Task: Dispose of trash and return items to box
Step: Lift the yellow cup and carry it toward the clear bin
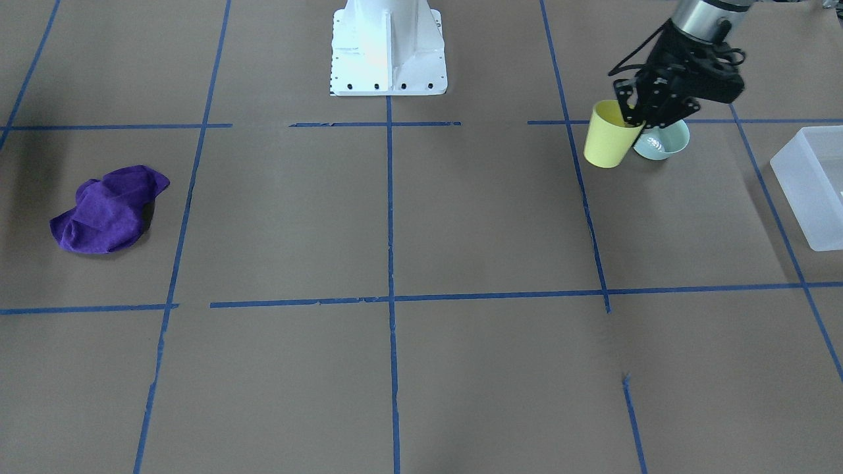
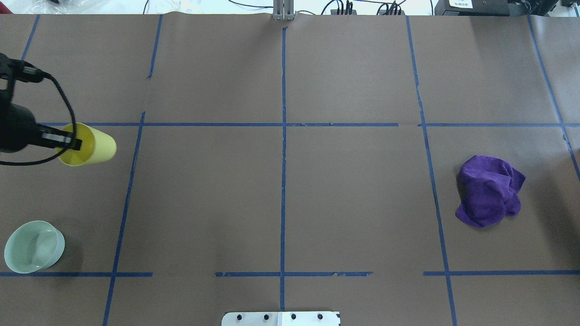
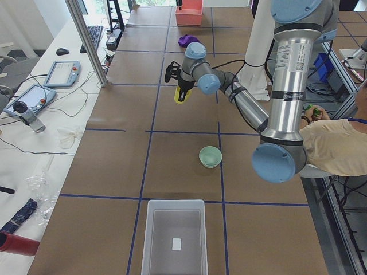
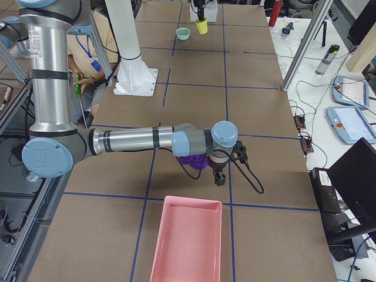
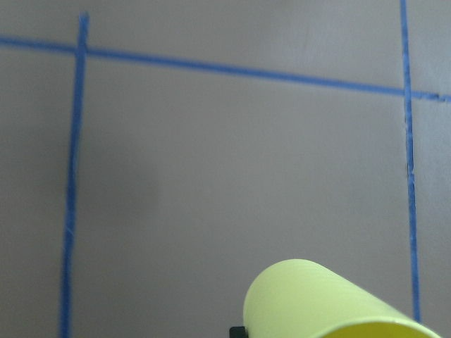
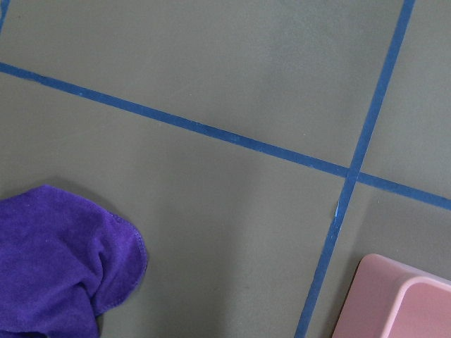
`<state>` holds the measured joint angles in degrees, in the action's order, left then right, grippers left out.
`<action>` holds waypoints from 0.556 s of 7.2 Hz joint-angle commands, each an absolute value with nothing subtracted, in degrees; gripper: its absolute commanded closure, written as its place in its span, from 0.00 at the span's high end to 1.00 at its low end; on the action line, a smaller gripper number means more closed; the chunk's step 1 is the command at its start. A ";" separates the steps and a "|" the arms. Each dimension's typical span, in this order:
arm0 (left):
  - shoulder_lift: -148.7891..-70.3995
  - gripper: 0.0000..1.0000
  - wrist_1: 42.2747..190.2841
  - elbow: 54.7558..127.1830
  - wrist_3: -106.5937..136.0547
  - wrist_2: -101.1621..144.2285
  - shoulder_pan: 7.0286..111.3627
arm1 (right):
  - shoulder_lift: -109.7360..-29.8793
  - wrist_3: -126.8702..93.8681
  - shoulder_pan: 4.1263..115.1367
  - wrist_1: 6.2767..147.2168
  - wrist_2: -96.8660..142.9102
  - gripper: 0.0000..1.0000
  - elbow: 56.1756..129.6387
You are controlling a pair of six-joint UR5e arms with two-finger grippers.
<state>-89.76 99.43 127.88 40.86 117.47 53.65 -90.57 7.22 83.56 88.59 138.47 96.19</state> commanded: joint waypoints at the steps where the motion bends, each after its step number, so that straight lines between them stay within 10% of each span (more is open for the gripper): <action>1: -83.25 0.00 99.67 122.82 12.09 126.51 71.01 | -90.88 7.21 83.50 88.59 139.48 1.00 95.98; 4: -82.52 0.00 99.58 101.51 -27.81 128.15 92.91 | -90.79 7.21 83.41 88.51 139.66 1.00 96.33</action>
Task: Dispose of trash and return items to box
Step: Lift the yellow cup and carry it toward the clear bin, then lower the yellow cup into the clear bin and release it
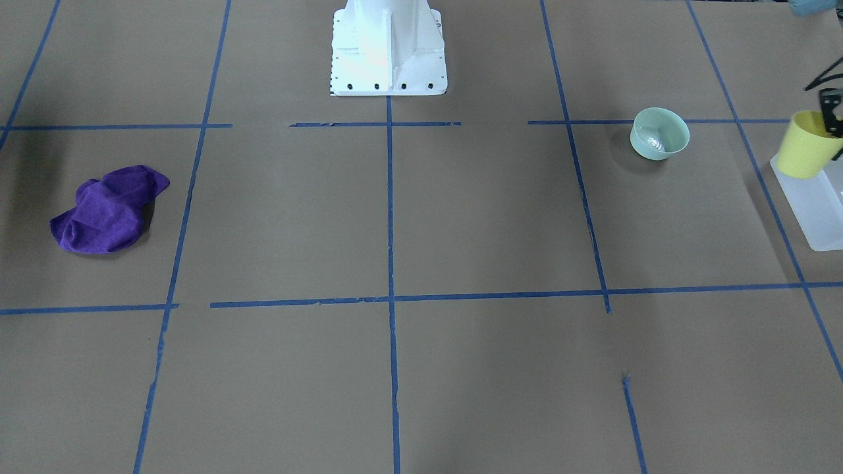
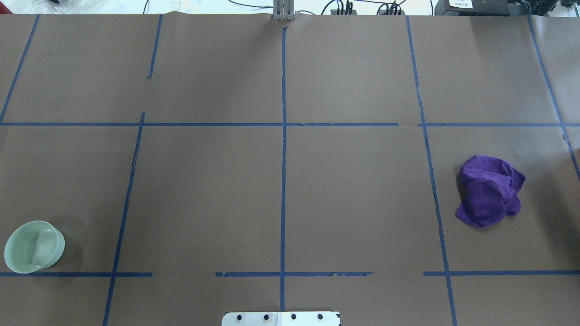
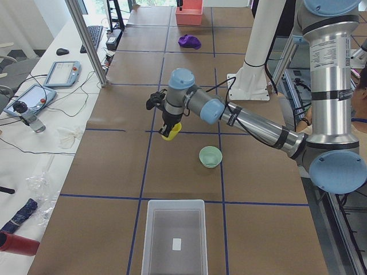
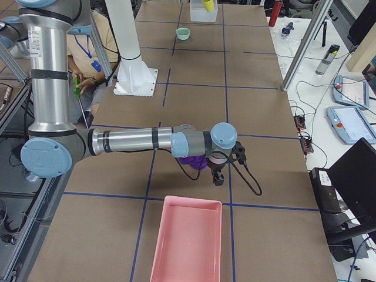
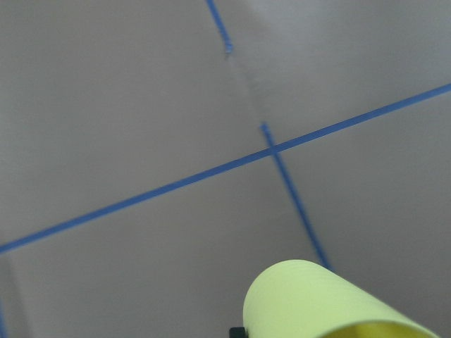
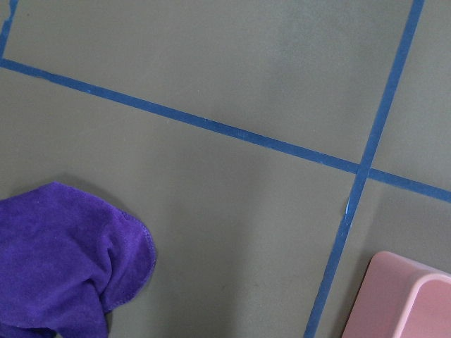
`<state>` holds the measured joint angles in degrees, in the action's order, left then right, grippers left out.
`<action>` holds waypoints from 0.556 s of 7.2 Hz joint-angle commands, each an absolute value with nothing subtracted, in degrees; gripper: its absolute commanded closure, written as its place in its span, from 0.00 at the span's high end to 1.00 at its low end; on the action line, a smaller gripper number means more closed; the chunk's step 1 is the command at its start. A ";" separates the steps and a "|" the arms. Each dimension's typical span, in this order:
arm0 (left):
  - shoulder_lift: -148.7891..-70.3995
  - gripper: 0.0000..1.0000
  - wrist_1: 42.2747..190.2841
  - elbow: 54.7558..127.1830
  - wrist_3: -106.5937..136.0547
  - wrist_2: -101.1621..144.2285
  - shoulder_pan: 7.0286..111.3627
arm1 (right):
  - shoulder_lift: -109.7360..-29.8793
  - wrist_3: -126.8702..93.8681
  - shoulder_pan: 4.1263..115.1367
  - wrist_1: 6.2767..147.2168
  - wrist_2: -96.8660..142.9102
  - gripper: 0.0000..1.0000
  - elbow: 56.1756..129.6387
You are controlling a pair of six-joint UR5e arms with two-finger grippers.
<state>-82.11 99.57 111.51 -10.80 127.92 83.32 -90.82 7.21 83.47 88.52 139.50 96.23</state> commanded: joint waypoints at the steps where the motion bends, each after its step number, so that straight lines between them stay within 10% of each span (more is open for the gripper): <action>1: -83.14 0.00 99.84 95.07 -34.21 128.14 96.21 | -90.79 7.29 83.41 88.51 140.79 1.00 96.33; 4: -83.23 0.00 111.12 76.79 -34.37 129.80 96.77 | -91.05 7.21 83.50 86.14 141.59 1.00 96.24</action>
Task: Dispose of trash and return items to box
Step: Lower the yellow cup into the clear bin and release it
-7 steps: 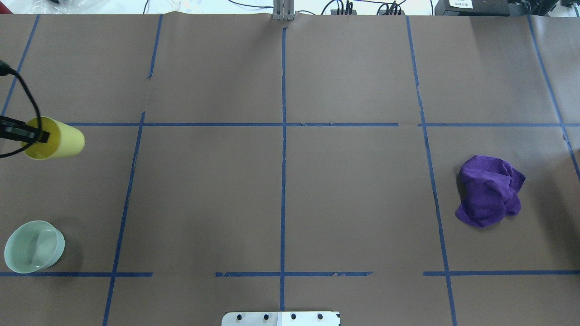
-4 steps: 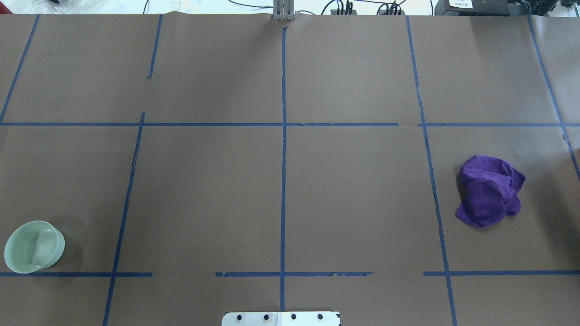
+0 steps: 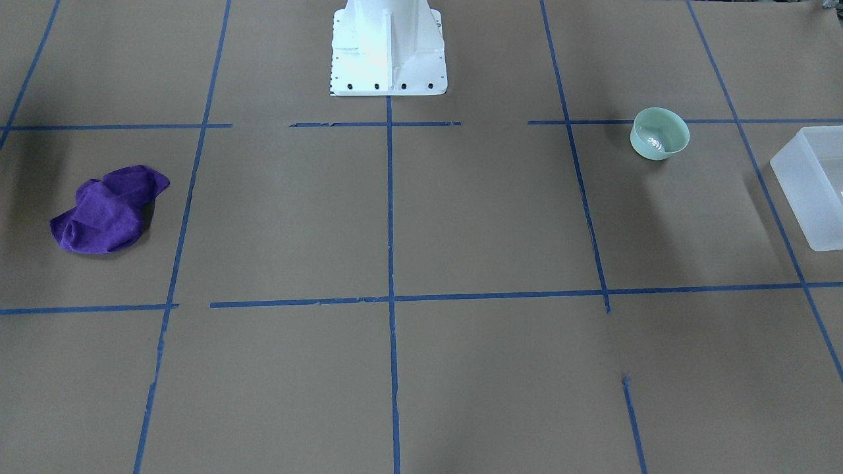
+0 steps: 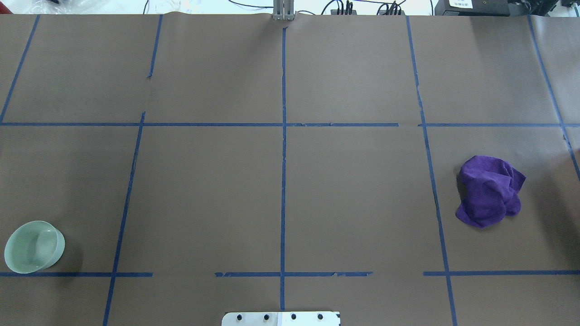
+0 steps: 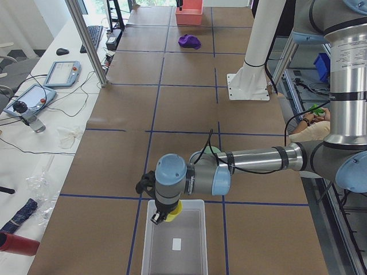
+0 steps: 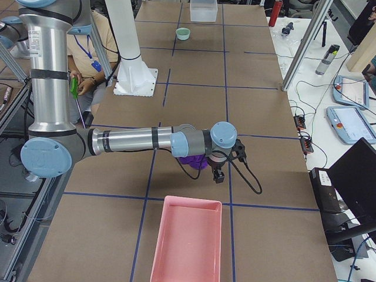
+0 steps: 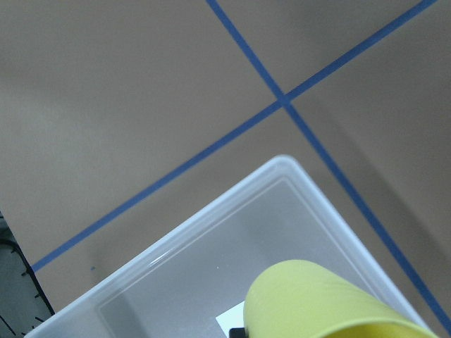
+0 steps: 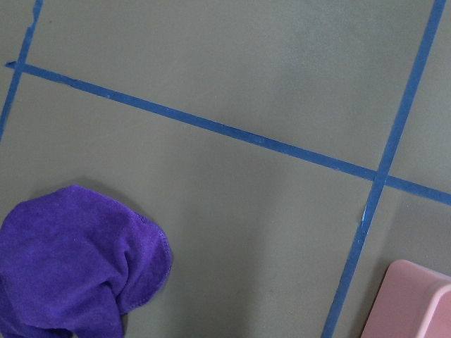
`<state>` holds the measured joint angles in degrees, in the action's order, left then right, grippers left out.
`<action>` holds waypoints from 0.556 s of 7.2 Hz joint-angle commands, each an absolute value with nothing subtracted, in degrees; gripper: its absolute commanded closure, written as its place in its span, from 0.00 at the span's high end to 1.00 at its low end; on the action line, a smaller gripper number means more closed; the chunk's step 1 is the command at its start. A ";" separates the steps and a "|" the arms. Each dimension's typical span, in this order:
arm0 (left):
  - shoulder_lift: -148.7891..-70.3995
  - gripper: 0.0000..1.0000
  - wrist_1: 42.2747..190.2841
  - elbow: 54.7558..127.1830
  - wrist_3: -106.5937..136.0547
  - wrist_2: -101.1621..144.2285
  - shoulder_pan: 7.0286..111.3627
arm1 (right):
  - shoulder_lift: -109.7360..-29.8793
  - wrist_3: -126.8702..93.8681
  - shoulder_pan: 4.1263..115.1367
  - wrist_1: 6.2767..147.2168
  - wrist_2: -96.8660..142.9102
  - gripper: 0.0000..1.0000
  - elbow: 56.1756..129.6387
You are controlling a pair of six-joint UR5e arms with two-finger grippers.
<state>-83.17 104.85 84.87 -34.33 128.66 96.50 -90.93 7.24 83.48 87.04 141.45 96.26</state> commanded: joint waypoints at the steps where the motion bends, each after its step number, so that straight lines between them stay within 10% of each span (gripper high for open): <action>1: -83.06 0.00 111.18 75.42 -32.19 135.12 96.51 | -91.05 7.12 83.50 86.13 141.68 1.00 96.33; 4: -83.23 0.00 111.71 73.57 -26.57 136.49 90.29 | -91.05 7.21 83.50 86.05 142.12 1.00 96.50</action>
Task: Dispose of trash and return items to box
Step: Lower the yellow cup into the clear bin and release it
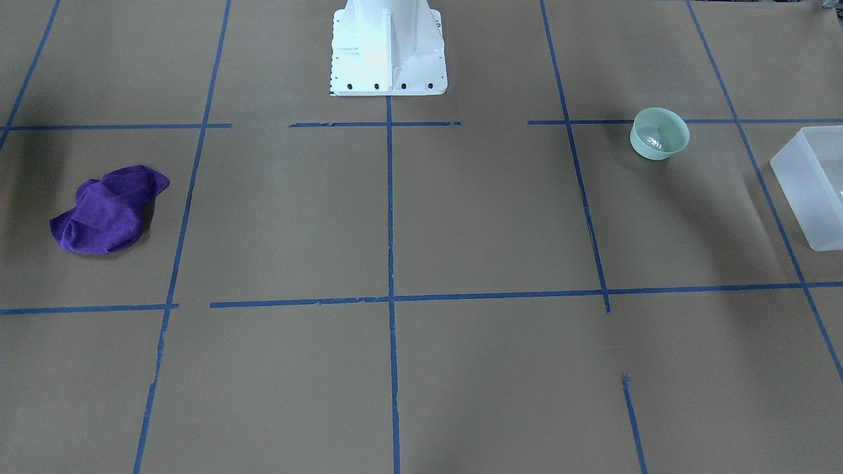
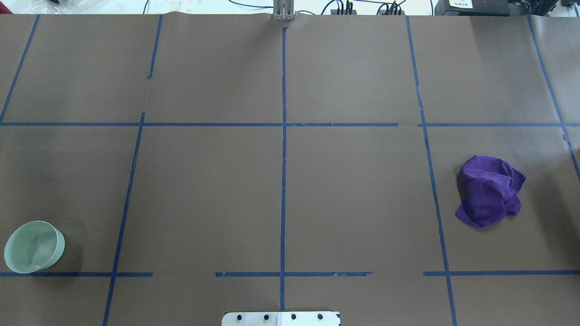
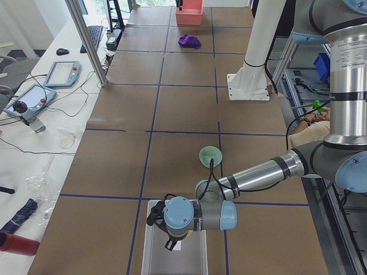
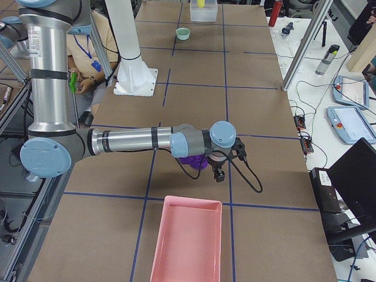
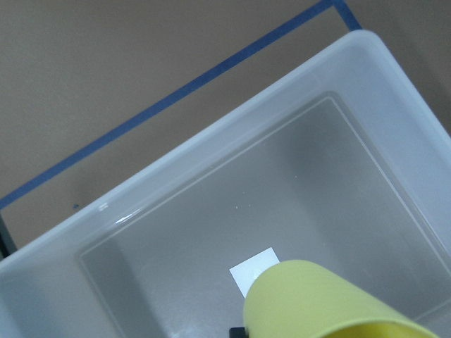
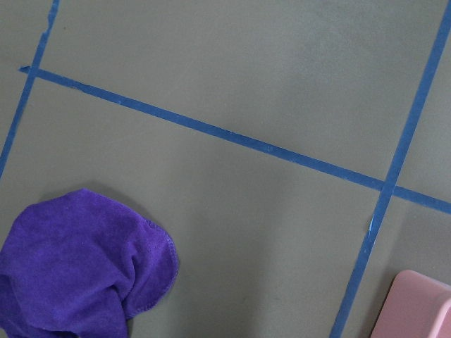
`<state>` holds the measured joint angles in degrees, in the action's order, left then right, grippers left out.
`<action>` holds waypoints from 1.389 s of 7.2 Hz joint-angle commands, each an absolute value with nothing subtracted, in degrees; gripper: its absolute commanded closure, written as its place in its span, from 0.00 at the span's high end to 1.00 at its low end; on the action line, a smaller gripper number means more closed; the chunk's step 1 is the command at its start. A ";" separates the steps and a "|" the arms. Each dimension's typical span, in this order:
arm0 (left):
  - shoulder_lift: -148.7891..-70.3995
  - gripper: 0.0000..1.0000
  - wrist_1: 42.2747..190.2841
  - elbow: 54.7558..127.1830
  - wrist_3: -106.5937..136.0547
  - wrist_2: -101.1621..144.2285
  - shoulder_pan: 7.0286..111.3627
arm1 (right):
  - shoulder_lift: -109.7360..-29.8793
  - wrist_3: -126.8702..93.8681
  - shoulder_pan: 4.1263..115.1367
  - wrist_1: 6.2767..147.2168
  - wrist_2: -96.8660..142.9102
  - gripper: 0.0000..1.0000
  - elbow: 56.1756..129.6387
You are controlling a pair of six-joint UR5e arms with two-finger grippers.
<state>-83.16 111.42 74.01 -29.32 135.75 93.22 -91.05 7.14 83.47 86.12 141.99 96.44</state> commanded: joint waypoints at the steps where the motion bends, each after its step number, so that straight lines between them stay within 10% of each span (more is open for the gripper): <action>1: -83.23 0.00 114.15 73.22 -23.58 136.84 87.39 | -91.14 7.21 83.50 86.04 143.60 1.00 96.33; 4: -83.32 0.00 120.05 69.08 -22.68 138.34 85.25 | -91.14 7.12 83.41 86.13 144.32 1.00 96.24; 5: -83.32 0.72 120.15 69.95 -22.76 138.51 85.25 | -91.06 7.12 82.97 85.96 144.32 1.00 96.50; 6: -83.06 1.00 119.89 72.14 -22.68 138.43 85.34 | -91.05 7.03 82.27 85.96 144.32 1.00 96.85; 10: -78.75 1.00 109.07 91.78 -20.83 137.90 92.61 | -94.45 -15.98 74.38 70.22 144.32 1.00 99.74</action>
